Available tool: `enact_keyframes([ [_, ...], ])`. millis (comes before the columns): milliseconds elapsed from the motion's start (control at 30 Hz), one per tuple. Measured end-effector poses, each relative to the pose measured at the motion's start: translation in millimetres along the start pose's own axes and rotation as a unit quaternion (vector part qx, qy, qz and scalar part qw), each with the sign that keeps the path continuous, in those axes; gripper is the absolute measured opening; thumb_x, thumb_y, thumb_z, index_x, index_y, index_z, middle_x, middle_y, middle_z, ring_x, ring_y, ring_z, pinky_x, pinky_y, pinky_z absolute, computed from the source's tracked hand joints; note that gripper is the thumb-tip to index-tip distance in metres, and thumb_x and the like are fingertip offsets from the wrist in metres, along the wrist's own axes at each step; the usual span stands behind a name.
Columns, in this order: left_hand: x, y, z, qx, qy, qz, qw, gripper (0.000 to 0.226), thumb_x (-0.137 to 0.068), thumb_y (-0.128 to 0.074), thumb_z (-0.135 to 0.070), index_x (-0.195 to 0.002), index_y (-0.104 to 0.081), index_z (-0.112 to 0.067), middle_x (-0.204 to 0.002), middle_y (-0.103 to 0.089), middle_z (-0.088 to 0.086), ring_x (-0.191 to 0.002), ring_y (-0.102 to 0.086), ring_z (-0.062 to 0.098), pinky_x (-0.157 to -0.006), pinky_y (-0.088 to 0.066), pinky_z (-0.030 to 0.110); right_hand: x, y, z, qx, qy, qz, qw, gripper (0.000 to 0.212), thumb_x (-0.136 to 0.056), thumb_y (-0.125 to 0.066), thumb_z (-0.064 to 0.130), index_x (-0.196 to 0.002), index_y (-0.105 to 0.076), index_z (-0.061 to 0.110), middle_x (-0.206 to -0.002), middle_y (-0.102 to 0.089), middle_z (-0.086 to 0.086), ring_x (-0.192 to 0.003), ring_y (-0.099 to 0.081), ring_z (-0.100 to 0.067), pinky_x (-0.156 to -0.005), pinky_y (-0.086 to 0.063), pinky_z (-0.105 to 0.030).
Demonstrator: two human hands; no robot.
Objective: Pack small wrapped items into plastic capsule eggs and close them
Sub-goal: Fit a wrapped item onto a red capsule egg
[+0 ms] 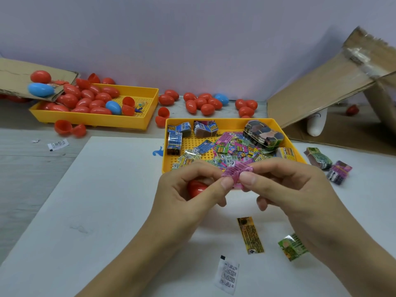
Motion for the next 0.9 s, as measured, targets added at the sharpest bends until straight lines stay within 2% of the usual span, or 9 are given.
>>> enact_keyframes([
  [133,4.1,-1.6,-1.7,-0.110,-0.033,-0.047,0.992,0.015,-0.082,-0.073,-0.023,-0.073,-0.068,-0.012,-0.068,-0.061,-0.001,-0.065,-0.058,0.012,-0.061,-0.044,0.018,0.2,-1.2,0.1,0.008,0.002,-0.001,1.000,0.023,-0.065,-0.086,0.034,-0.084,-0.077,0.023,-0.084,-0.076,-0.007,-0.065,-0.064,-0.014,-0.051,-0.048,-0.025],
  [233,6.1,-1.1,-4.7,-0.141,-0.046,-0.080,0.986,0.014,-0.079,-0.067,-0.026,-0.073,-0.064,-0.014,-0.072,-0.059,-0.003,-0.067,-0.059,0.015,-0.063,-0.045,0.018,2.5,-3.8,1.1,0.005,-0.013,0.031,0.999,0.021,-0.062,-0.080,0.039,-0.072,-0.071,0.022,-0.101,-0.072,0.005,-0.066,-0.063,-0.007,-0.057,-0.053,-0.025],
  [367,7.0,-2.2,-8.9,-0.174,-0.075,-0.085,0.978,0.013,-0.080,-0.070,-0.025,-0.076,-0.064,-0.015,-0.077,-0.058,-0.007,-0.070,-0.058,0.012,-0.062,-0.045,0.018,4.6,-10.8,2.4,0.048,-0.035,0.087,0.994,0.032,-0.065,-0.069,0.055,-0.064,-0.069,0.023,-0.094,-0.068,0.011,-0.100,-0.064,-0.001,-0.074,-0.051,-0.013],
  [433,7.6,-4.6,-10.3,-0.200,-0.106,-0.078,0.971,0.010,-0.080,-0.075,-0.016,-0.076,-0.066,-0.013,-0.077,-0.059,-0.006,-0.072,-0.060,0.015,-0.062,-0.046,0.020,4.4,-12.0,0.4,0.048,-0.038,0.081,0.995,0.032,-0.064,-0.072,0.055,-0.067,-0.074,0.023,-0.094,-0.068,0.011,-0.095,-0.065,-0.003,-0.068,-0.050,-0.015],
  [500,8.3,-5.0,-11.0,-0.211,-0.131,-0.076,0.966,0.008,-0.081,-0.075,-0.013,-0.078,-0.068,-0.011,-0.079,-0.061,-0.003,-0.074,-0.061,0.017,-0.062,-0.046,0.020,2.7,-10.2,-2.4,0.031,-0.039,0.066,0.997,0.024,-0.066,-0.079,0.045,-0.072,-0.078,0.021,-0.098,-0.068,0.009,-0.092,-0.065,-0.005,-0.062,-0.050,-0.020],
  [567,8.7,-3.3,-11.7,-0.186,-0.118,-0.072,0.973,0.010,-0.084,-0.070,-0.022,-0.085,-0.069,-0.012,-0.082,-0.062,-0.001,-0.073,-0.063,0.018,-0.062,-0.047,0.020,0.9,-7.3,-4.0,-0.046,-0.056,0.068,0.995,0.022,-0.071,-0.081,0.037,-0.077,-0.079,0.016,-0.096,-0.071,0.005,-0.089,-0.064,-0.006,-0.058,-0.049,-0.024],
  [700,8.9,-4.0,-10.0,-0.128,-0.033,-0.022,0.991,0.019,-0.086,-0.063,-0.036,-0.091,-0.070,-0.020,-0.079,-0.061,-0.007,-0.072,-0.063,0.013,-0.066,-0.044,0.014,-0.2,-9.0,-4.8,-0.244,-0.142,0.109,0.953,0.052,-0.062,-0.087,0.048,-0.101,-0.078,0.015,-0.105,-0.070,-0.002,-0.096,-0.059,-0.013,-0.063,-0.049,-0.027],
  [800,8.0,-9.4,-7.9,-0.103,-0.029,0.027,0.994,0.015,-0.088,-0.062,-0.032,-0.085,-0.070,-0.019,-0.074,-0.060,-0.010,-0.070,-0.058,0.009,-0.066,-0.043,0.014,-0.6,-13.4,-8.2,-0.281,-0.166,0.116,0.938,0.050,-0.058,-0.089,0.048,-0.100,-0.078,0.021,-0.111,-0.065,-0.005,-0.106,-0.051,-0.023,-0.070,-0.046,-0.031],
  [900,7.7,-11.1,-4.7,-0.027,0.004,0.038,0.999,0.018,-0.088,-0.066,-0.025,-0.082,-0.072,-0.009,-0.070,-0.061,-0.005,-0.059,-0.057,0.008,-0.060,-0.044,0.013,0.8,-18.0,-9.3,-0.300,-0.175,0.150,0.926,0.041,-0.065,-0.086,0.045,-0.097,-0.077,0.022,-0.101,-0.065,-0.005,-0.096,-0.056,-0.026,-0.075,-0.040,-0.036],
])
Point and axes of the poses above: each hand's wrist, its own x-axis away from the middle knuckle, its own y-axis out of the back of the hand, z = x × y, the point moved 2 cm from there along -x, towards the middle knuckle
